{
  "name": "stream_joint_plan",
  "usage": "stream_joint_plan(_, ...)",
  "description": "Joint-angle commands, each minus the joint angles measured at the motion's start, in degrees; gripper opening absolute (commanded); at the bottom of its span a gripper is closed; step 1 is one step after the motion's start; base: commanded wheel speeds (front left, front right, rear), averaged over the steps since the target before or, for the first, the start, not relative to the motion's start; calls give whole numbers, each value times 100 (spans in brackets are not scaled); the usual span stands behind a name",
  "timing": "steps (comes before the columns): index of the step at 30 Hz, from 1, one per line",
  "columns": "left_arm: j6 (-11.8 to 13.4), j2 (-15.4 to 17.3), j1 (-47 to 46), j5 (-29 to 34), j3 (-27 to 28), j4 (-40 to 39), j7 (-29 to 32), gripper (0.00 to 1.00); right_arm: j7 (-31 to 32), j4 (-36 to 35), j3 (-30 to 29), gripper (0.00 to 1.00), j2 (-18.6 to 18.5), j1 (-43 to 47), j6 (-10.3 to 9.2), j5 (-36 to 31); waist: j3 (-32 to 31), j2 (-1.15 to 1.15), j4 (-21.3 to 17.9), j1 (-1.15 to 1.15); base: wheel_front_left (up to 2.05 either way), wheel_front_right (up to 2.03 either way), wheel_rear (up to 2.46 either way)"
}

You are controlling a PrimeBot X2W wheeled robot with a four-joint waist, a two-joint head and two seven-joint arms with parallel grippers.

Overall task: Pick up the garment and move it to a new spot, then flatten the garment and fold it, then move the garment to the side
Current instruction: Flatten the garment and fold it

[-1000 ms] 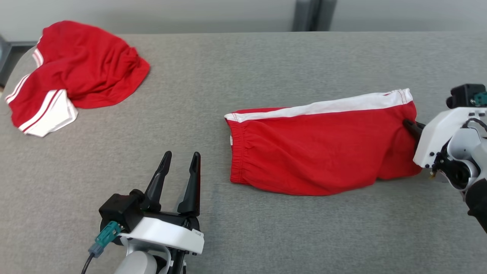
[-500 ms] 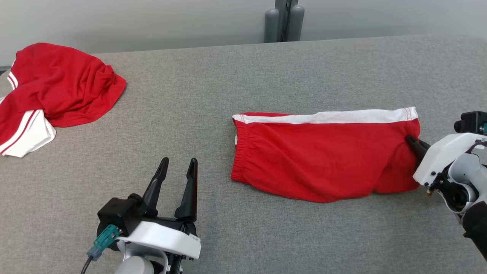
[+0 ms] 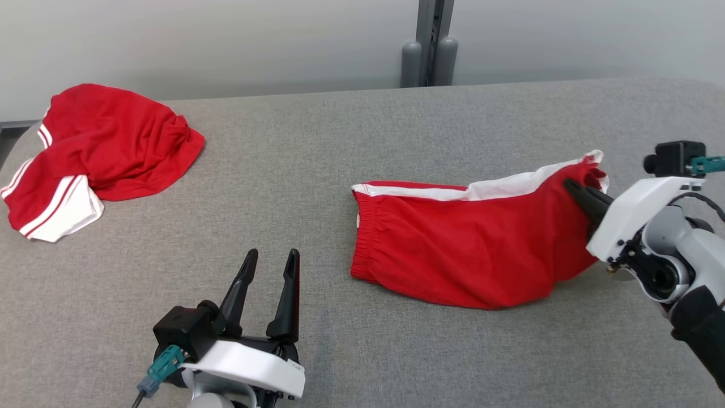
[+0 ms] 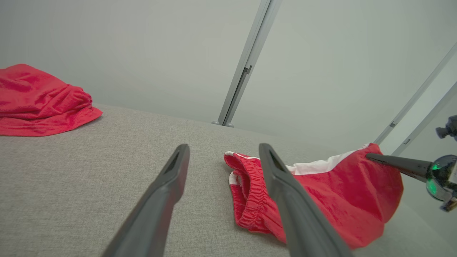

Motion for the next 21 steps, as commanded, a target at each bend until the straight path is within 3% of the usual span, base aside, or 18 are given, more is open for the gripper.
stream_joint_plan(1, -8, -15, 57, -45, 7, 12, -27, 100, 54, -202, 45, 0, 3, -72, 1, 50, -62, 0, 31, 0, 0, 0, 0)
stream_joint_plan(10, -55, -71, 47, -87, -15, 58, -63, 100, 276, -835, 234, 0, 259, -193, 1, 61, -153, 0, 152, 0, 0, 0, 0)
stream_joint_plan(21, -131, -165, -53, -121, -89, 150, -90, 100, 515, -649, 455, 0, 1246, -412, 1, -27, -154, 0, 385, 0, 0, 0, 0)
